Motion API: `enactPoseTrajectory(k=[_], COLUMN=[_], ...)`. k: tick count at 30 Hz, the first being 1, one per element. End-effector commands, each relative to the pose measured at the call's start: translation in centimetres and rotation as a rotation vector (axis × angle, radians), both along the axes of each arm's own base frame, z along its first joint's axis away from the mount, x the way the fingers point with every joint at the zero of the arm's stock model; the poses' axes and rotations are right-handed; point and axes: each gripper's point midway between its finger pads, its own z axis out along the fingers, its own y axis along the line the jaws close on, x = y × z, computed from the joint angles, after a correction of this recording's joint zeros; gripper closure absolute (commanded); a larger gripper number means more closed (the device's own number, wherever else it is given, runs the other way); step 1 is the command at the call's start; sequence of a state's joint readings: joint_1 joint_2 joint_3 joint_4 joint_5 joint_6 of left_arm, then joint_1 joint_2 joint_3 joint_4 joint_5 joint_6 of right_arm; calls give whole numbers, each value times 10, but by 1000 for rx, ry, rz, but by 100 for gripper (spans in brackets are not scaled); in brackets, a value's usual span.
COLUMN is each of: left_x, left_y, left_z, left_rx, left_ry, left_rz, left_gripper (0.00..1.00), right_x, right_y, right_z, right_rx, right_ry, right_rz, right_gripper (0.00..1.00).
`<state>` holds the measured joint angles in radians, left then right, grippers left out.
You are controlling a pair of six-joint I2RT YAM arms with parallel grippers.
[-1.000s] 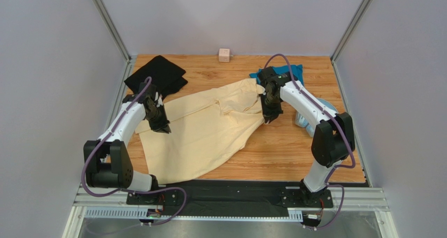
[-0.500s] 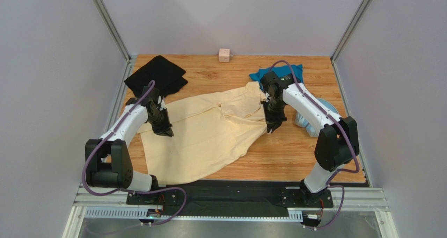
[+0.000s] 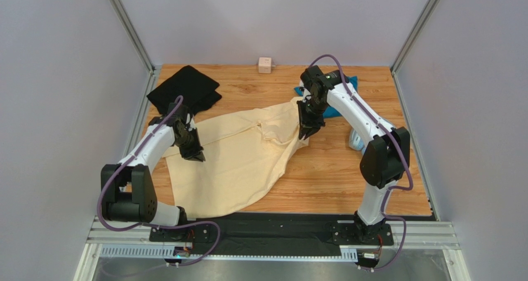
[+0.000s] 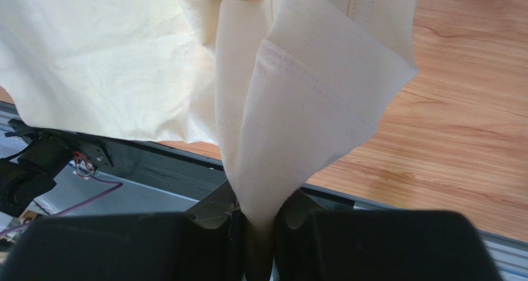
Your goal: Fold and stack the t-shirts
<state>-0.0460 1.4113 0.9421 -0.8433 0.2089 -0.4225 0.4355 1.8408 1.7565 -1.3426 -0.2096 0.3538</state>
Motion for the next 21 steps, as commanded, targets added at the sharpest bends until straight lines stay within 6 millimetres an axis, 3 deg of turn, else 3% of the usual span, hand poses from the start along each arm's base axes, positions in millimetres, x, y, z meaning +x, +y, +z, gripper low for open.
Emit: enactPoseTrajectory(k=[1,11,15,19,21], left_x=[2,-3,-3,-3,-4], left_y=[-4,-3,-3,-2,-1], left_z=[6,6,7,9,8], left_rx=[-18,-14,-13,-9,-5], left_ry=[-38,-35,-29,-26,-17], left_rz=[3,-4,-6,-15,-16], left_gripper=[83,83,84,84,84], right_x=[-37,3,25,47,61], right_y=[9,53,95,122,129], right_z=[19,38,37,5,-23], right_rx=[62,249,446,542,531], right_ry=[173,149,214,286,291], right_rz=[-3,11,7,-21,-39], right_gripper=[81,84,76,74,73])
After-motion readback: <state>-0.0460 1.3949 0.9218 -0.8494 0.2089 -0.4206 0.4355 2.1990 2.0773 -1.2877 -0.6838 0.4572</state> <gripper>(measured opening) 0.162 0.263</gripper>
